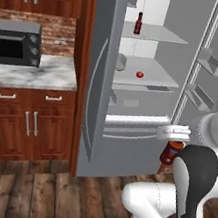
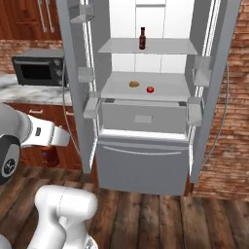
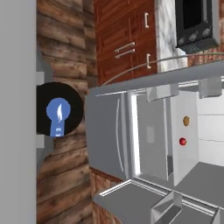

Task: Place the condiment bottle and condiment bottle from the counter to the top shelf of the fridge. If the existing items in the fridge are on the top shelf, move them to other shelves.

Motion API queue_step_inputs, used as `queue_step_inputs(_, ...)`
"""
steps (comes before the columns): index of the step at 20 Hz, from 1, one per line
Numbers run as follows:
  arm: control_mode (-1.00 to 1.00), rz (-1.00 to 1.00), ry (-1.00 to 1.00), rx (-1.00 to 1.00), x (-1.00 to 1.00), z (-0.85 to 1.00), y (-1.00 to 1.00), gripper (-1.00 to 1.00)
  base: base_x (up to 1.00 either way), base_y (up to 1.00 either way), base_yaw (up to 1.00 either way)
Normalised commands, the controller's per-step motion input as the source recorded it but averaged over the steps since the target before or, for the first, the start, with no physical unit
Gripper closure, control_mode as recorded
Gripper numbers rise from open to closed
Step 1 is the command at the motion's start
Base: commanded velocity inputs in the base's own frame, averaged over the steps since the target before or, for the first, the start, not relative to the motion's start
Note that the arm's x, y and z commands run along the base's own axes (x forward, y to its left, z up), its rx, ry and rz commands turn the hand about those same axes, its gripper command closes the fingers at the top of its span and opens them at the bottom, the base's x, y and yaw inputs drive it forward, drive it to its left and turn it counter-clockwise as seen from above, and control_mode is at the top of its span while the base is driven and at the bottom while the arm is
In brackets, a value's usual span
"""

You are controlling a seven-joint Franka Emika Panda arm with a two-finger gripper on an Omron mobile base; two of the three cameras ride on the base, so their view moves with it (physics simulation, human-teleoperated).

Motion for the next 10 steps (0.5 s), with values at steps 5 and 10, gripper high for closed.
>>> queue_step_inputs(5,1.00,0.00,0.00,0.00,0.00,0.00,0.00,1.00,0.79,-0.39,0.00)
queue_step_inputs(10,1.00,0.00,0.00,0.00,0.00,0.00,0.00,1.00,0.67,-0.46,0.00)
